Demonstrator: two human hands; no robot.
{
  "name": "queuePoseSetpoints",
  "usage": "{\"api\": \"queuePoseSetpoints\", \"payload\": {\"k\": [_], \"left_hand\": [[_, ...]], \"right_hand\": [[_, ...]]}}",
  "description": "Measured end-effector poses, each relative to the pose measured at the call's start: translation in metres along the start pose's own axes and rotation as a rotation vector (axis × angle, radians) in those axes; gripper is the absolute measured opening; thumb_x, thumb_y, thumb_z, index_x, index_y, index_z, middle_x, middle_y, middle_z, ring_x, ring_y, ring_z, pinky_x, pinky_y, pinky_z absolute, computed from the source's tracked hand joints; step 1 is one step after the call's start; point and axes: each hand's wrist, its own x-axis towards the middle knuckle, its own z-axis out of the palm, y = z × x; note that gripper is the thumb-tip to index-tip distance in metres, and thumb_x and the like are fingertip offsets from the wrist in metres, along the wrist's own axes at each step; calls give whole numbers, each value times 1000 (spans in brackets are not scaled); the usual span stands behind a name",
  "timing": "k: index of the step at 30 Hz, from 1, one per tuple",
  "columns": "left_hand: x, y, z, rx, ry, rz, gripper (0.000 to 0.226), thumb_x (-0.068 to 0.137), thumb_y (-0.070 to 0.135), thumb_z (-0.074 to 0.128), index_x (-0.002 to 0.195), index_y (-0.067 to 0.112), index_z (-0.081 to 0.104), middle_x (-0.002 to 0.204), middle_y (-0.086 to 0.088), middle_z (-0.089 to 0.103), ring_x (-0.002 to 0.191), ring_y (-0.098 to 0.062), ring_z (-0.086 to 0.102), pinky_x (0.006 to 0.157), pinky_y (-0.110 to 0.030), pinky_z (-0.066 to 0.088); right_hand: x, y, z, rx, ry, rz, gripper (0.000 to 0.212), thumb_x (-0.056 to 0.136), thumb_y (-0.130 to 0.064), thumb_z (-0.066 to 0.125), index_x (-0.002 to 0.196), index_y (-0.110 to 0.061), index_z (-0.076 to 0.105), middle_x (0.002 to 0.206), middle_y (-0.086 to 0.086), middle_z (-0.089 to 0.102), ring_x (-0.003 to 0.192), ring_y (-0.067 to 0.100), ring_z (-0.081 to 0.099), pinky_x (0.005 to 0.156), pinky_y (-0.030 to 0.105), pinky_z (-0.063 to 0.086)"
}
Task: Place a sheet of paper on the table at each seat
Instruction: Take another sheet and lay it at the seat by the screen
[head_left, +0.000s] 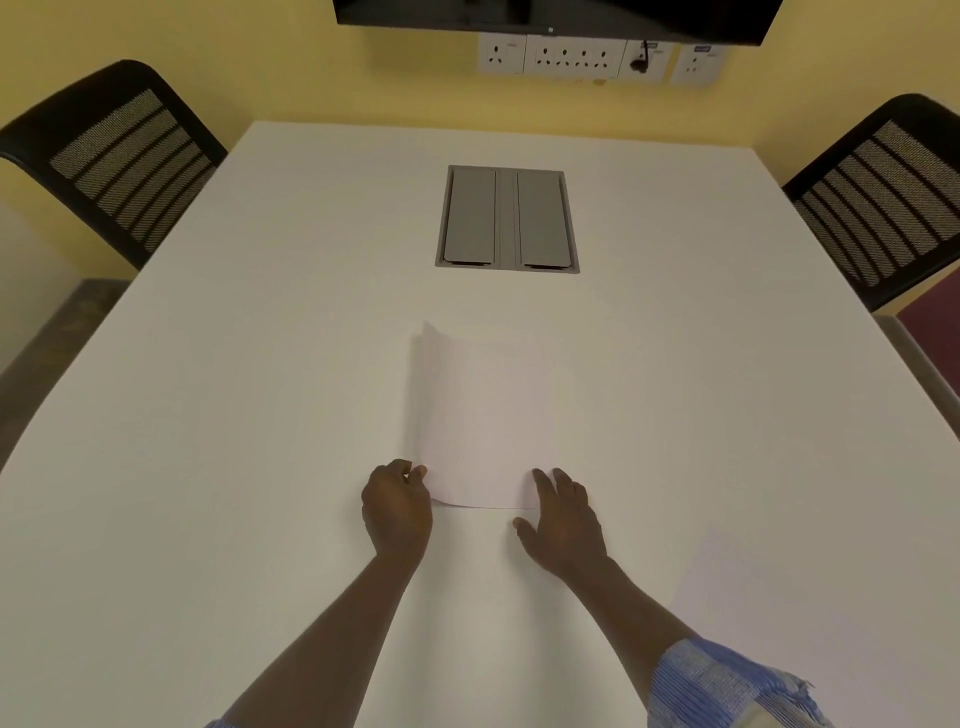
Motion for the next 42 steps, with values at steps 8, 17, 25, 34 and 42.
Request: {"api": "queuePoseSetpoints", "payload": {"k": [8, 17, 25, 34, 42], "left_hand": [[-28, 33, -44, -222, 9, -18, 19, 94, 22, 69, 81, 8, 72, 69, 0, 68, 66, -17, 61, 75, -33, 51], [-124, 81, -107, -602, -267, -113, 30, 92, 32, 72, 73, 9, 71, 68, -7, 75, 50, -15, 60, 52, -27, 49], [-178, 101, -151, -508, -203, 452, 24, 91, 47, 68, 108, 31, 65, 112, 14, 64, 110, -14, 62, 87, -26, 48], [-241, 148, -161, -160, -637, 1020, 21, 85, 38, 79, 103, 30, 75, 104, 19, 74, 103, 3, 66, 89, -18, 48], [-375, 191, -119, -211, -561, 1039, 14, 91, 24, 73, 77, 26, 75, 81, 11, 77, 82, -1, 70, 74, -23, 50]], "right_hand": [[-27, -29, -28, 43, 98, -163, 96, 86, -71, 53, 160, -22, 16, 168, 10, 11, 153, 29, 16, 120, 43, 27], [-121, -89, -87, 170, 534, -252, 33, 91, -24, 64, 124, -23, 69, 120, -5, 73, 107, 21, 69, 88, 36, 55], [-216, -44, -143, 301, 713, -110, 18, 92, -18, 66, 103, -27, 77, 101, -11, 78, 91, 15, 71, 75, 20, 45], [-346, 72, -219, 467, 754, -78, 12, 96, -29, 64, 99, -30, 76, 73, -31, 65, 78, -13, 63, 62, 5, 45], [-481, 208, -265, 813, 869, 5, 19, 94, -44, 61, 96, -29, 72, 88, -17, 74, 80, 4, 70, 61, 27, 56]]}}
